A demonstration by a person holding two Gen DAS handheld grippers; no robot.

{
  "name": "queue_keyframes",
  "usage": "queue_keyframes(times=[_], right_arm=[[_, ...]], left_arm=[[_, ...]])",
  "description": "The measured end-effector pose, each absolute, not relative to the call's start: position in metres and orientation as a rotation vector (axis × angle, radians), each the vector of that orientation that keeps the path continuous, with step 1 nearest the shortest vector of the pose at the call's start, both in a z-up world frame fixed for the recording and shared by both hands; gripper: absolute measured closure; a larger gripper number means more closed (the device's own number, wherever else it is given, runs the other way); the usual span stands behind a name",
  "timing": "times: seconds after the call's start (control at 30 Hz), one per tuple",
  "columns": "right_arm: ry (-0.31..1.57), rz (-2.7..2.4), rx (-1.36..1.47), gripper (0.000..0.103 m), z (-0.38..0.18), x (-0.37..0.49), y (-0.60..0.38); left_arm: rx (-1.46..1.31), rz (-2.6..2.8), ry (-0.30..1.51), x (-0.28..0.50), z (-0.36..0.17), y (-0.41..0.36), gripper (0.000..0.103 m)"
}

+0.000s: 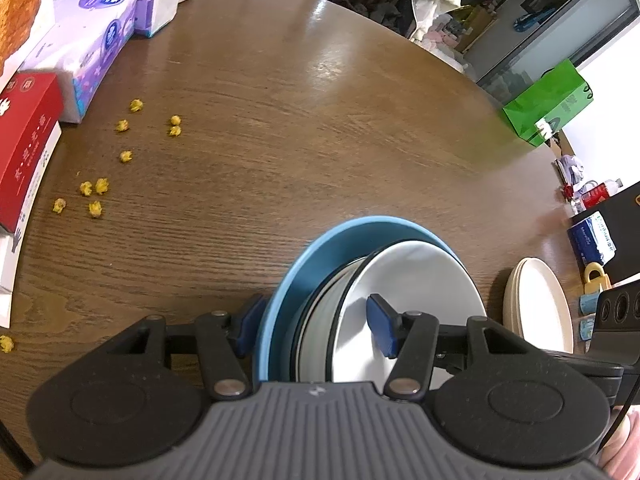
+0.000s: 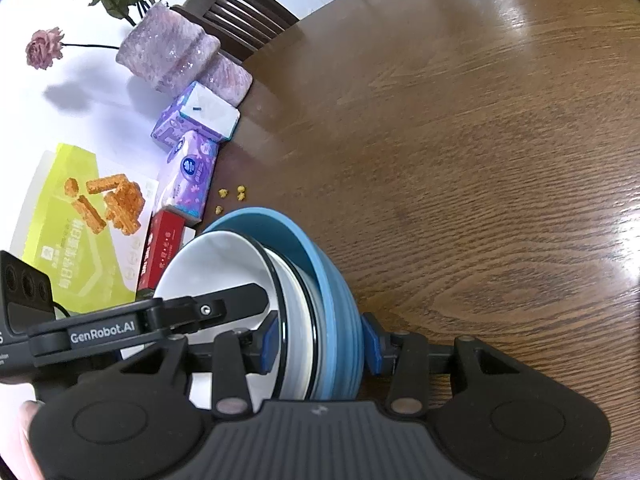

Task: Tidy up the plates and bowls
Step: 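Lift the bowl stack with both grippers and carry it toward the white plates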

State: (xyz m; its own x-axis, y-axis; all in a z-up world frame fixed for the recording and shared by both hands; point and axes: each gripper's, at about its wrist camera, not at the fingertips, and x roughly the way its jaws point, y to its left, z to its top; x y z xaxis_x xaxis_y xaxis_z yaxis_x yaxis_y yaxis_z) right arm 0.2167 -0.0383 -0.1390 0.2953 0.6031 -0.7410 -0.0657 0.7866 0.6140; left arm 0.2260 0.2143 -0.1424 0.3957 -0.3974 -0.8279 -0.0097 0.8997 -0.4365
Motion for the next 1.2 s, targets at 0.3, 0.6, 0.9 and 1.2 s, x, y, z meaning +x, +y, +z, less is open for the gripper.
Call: queue_keyframes(times=[0.3, 0.6, 0.9, 1.2], right_arm=[[1.180, 0.472, 0.536, 0.061, -0.134, 0.215, -0.051], [1.163, 0.469, 0.542, 0.062, -0.129, 0.214, -0.065], [1.145, 0.462, 0.554, 0.062, -0.125, 0.212, -0.082], [1.127, 0.452, 0.566, 0.062, -0.120, 0.213, -0.100]], left_arm=[[-0.395, -0.261, 1.132, 0.227, -0.133, 0.199, 0.047], [-0.388, -0.268, 1.122, 0.229, -0.126, 0.187, 0.047], [-0.373, -0.281, 1.115, 0.233, -0.120, 0.170, 0.047], [-0.360, -0.296, 1.109, 0.235, -0.115, 0.151, 0.047]])
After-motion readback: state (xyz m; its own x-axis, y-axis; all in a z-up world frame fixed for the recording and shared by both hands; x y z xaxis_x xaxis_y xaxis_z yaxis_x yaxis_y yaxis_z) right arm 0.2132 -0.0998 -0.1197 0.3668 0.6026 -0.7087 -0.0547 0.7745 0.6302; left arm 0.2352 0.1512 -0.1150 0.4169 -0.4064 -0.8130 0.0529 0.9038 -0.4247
